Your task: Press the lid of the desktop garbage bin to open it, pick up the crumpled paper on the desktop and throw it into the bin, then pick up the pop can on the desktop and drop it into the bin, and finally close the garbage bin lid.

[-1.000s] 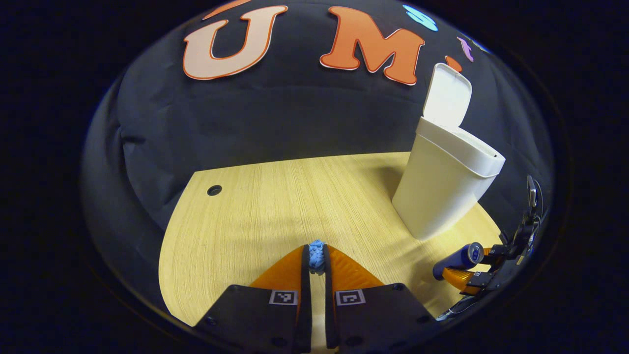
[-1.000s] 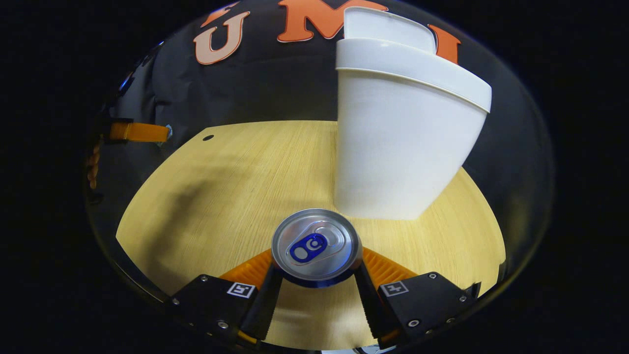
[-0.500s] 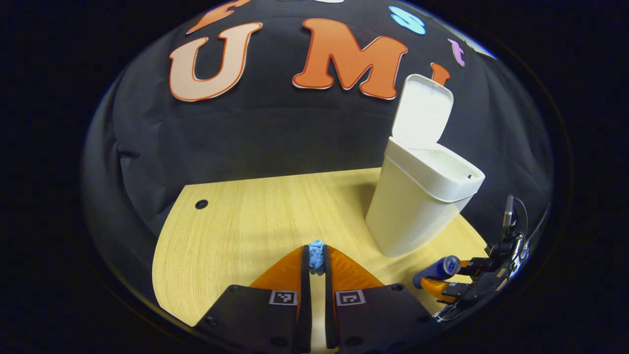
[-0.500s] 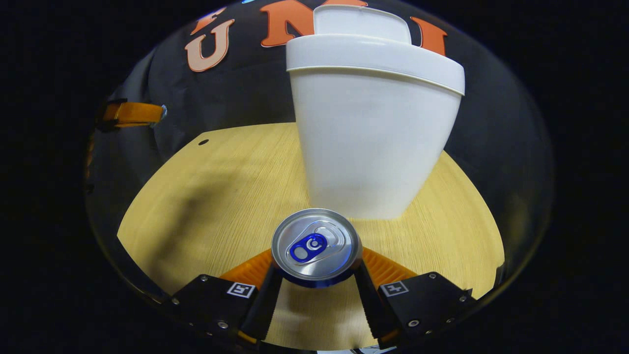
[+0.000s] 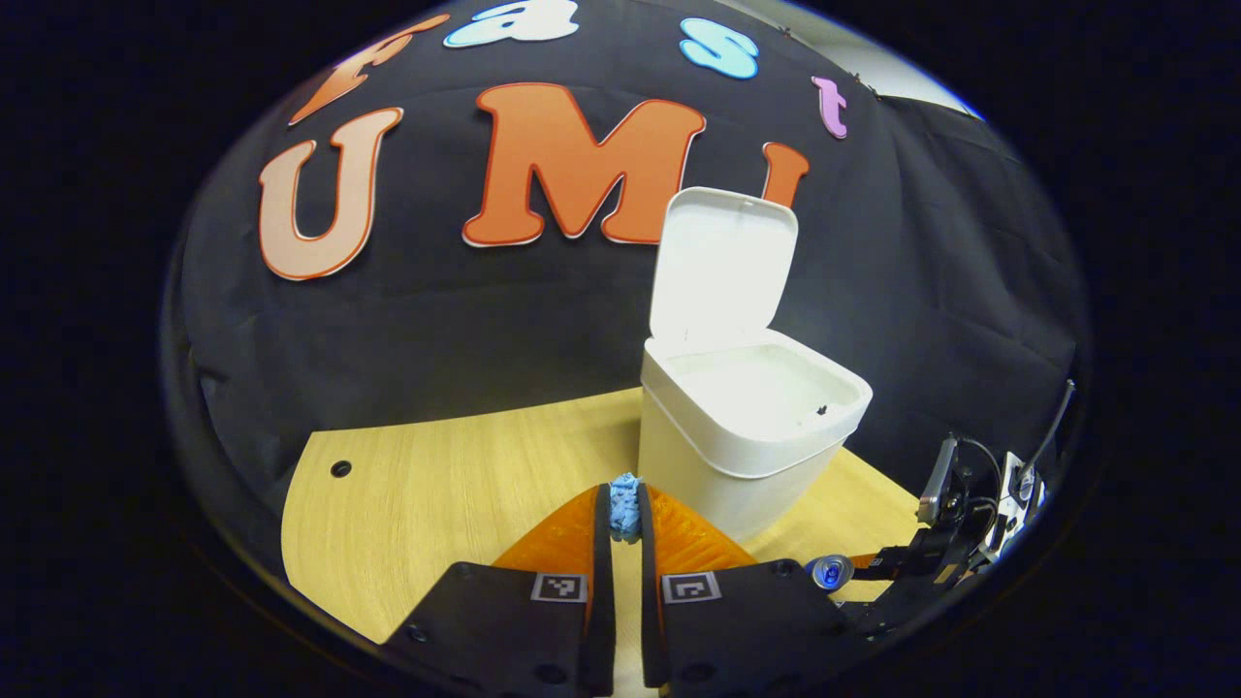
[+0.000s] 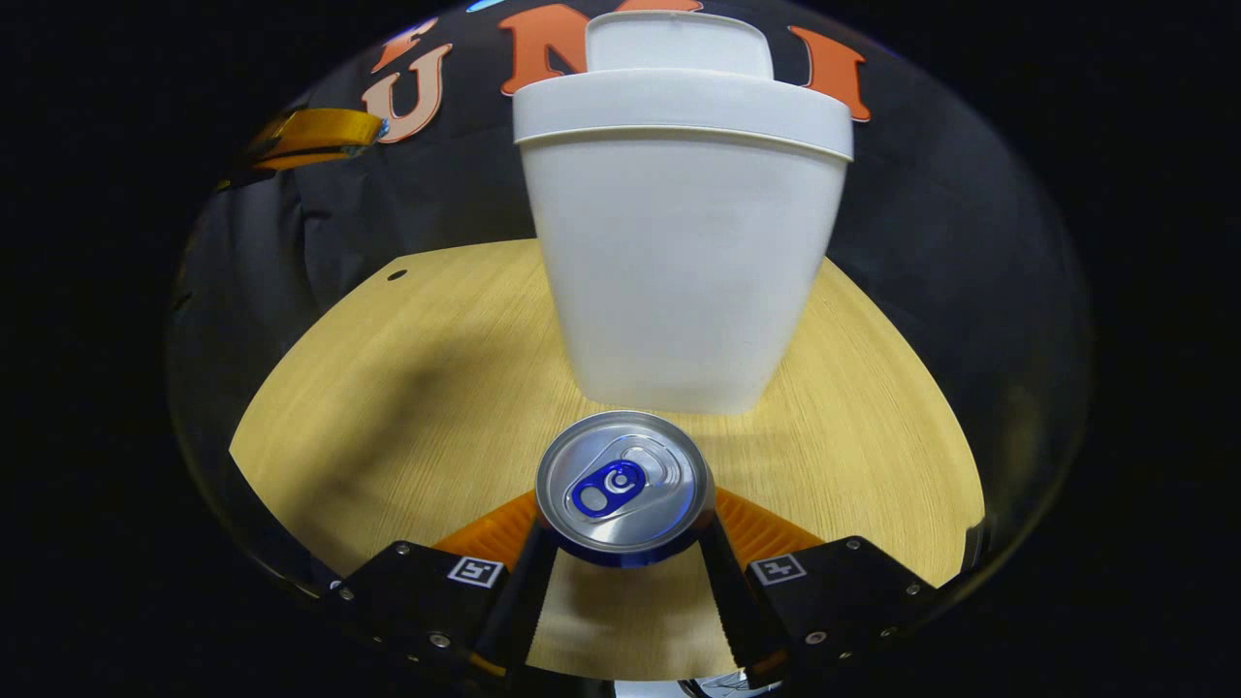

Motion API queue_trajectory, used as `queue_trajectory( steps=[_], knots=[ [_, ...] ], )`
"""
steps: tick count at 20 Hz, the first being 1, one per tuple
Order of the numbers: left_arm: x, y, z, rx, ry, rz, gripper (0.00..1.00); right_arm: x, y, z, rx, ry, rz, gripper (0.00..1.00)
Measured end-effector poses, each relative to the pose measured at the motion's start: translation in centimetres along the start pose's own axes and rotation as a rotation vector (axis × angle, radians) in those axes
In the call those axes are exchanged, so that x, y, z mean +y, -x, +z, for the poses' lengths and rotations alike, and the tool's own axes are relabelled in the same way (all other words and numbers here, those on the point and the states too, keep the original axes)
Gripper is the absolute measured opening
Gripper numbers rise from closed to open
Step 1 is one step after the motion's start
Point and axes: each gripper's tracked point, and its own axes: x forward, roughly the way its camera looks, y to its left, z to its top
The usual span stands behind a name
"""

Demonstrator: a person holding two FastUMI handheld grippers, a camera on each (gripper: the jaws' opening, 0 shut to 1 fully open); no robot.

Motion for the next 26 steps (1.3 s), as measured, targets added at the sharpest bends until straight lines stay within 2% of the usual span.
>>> queue_trajectory(
  steps=[11,13,14,15,16,26],
  knots=[
    [-6.6,-3.9,5.3,-0.108,-0.069,-0.077,0.14,-4.6,0.9,-0.2,-0.01,-0.003,-0.004,0.77],
    [-7.3,-4.8,5.4,-0.11,-0.068,-0.09,0.14,-5.1,0.8,-0.1,-0.011,-0.003,-0.009,0.77],
    [-7.5,-5.4,5.3,-0.109,-0.071,-0.087,0.14,-5.3,0.9,-0.2,-0.006,0.0,-0.01,0.72],
    [-7.4,-6.0,5.2,-0.1,-0.079,-0.083,0.14,-5.7,0.8,-0.2,-0.003,0.005,-0.014,0.72],
    [-7.5,-6.4,5.0,-0.096,-0.085,-0.085,0.14,-6.0,0.7,-0.2,-0.001,0.005,-0.014,0.77],
    [-9.1,-8.6,2.9,-0.023,-0.057,-0.108,0.14,-8.3,2.3,1.8,-0.01,-0.01,-0.05,0.77]
  ],
)
